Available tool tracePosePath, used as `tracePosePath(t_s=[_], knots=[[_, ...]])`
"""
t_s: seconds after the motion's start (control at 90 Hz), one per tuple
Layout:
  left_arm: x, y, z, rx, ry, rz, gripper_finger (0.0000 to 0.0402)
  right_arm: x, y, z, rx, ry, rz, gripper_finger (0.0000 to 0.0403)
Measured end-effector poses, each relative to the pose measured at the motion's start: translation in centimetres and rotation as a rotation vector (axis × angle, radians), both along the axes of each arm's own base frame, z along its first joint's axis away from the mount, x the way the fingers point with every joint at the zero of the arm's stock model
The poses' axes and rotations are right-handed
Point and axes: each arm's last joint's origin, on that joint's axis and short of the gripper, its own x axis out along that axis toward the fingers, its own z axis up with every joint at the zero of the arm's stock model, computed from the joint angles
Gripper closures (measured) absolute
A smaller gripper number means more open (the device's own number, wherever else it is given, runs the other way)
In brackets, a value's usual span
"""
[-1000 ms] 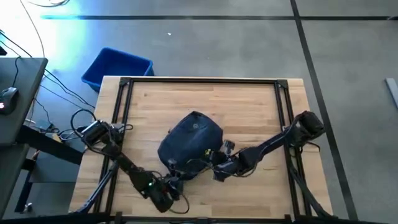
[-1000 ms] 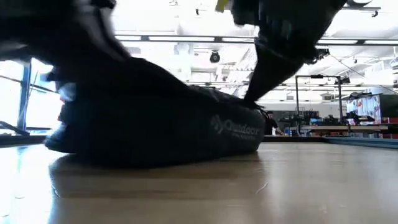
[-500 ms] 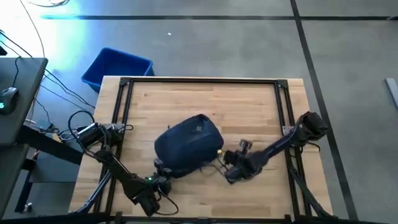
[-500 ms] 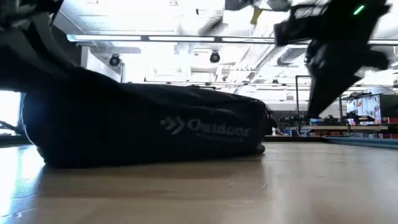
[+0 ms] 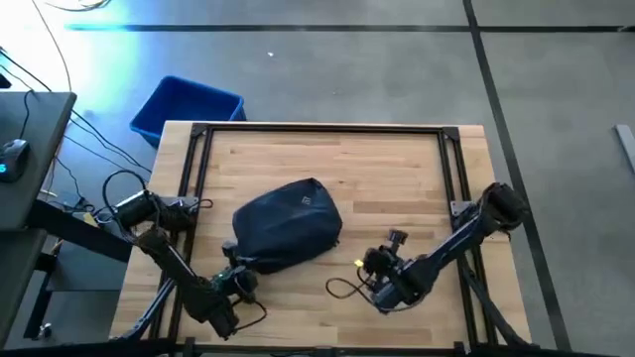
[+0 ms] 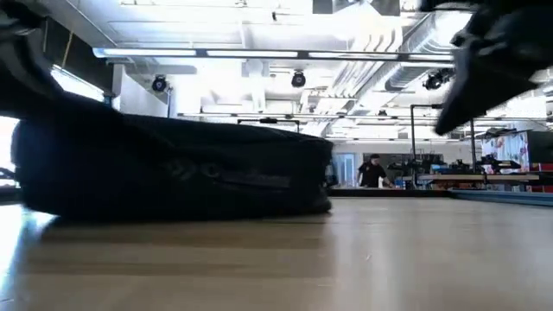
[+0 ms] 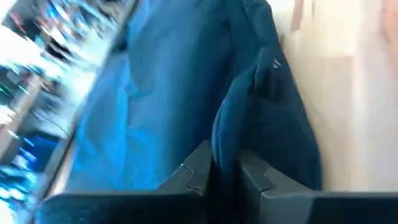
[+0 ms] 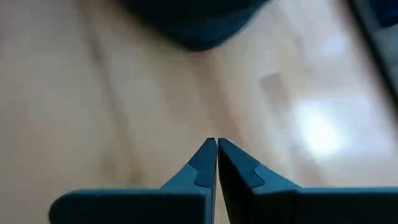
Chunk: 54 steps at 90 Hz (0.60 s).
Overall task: Unpack backpack
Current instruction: Return to home position
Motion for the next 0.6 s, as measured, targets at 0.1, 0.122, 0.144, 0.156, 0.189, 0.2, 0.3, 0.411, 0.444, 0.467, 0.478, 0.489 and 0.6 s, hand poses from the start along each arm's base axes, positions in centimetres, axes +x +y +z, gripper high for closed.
tracePosePath(t_s=[0.1, 0.122, 0.144, 0.156, 0.189, 0.2, 0.3, 0.411, 0.444, 0.467, 0.478, 0.489, 0.6], knots=[[-1.6, -0.3, 0.7, -0.078, 0.063, 0.033, 0.0354, 1.3, -1.9, 0.1, -0.036, 0.001, -0.040, 0.0403], [-1.9, -0.3, 0.9, -0.096, 0.077, 0.043, 0.0350, 1.7, -2.4, 0.1, -0.036, 0.002, -0.049, 0.0403], [-2.2, -0.4, 1.0, -0.112, 0.087, 0.054, 0.0346, 2.1, -2.9, 0.0, -0.036, 0.005, -0.053, 0.0403], [-2.4, -0.4, 1.0, -0.120, 0.092, 0.058, 0.0344, 2.3, -3.2, 0.0, -0.037, 0.005, -0.054, 0.0403], [-2.9, -0.5, 1.1, -0.142, 0.104, 0.073, 0.0339, 2.9, -3.9, 0.0, -0.036, 0.007, -0.050, 0.0403], [-3.0, -0.5, 1.2, -0.149, 0.107, 0.077, 0.0338, 3.1, -4.1, 0.0, -0.034, 0.006, -0.048, 0.0403], [-4.6, -0.8, 1.4, -0.184, 0.096, 0.142, 0.0329, 5.3, -5.9, 0.0, 0.011, -0.017, -0.015, 0.0403], [-6.4, -0.5, 1.8, -0.235, 0.029, 0.320, 0.0326, 7.8, -7.8, -0.1, 0.091, -0.072, 0.037, 0.0403], [-6.8, -0.4, 1.9, -0.263, 0.007, 0.389, 0.0325, 8.6, -8.2, -0.3, 0.124, -0.095, 0.055, 0.0403], [-7.1, -0.4, 1.9, -0.282, -0.008, 0.436, 0.0325, 9.1, -8.4, -0.5, 0.143, -0.109, 0.071, 0.0403], [-7.3, -0.4, 1.9, -0.290, -0.015, 0.458, 0.0325, 9.4, -8.5, -0.6, 0.153, -0.116, 0.080, 0.0403], [-7.4, -0.4, 1.9, -0.299, -0.023, 0.480, 0.0325, 9.6, -8.6, -0.7, 0.165, -0.124, 0.090, 0.0403], [-8.3, -1.0, 2.4, -0.375, -0.082, 0.588, 0.0325, 12.4, -8.7, -1.9, 0.292, -0.247, 0.233, 0.0403]])
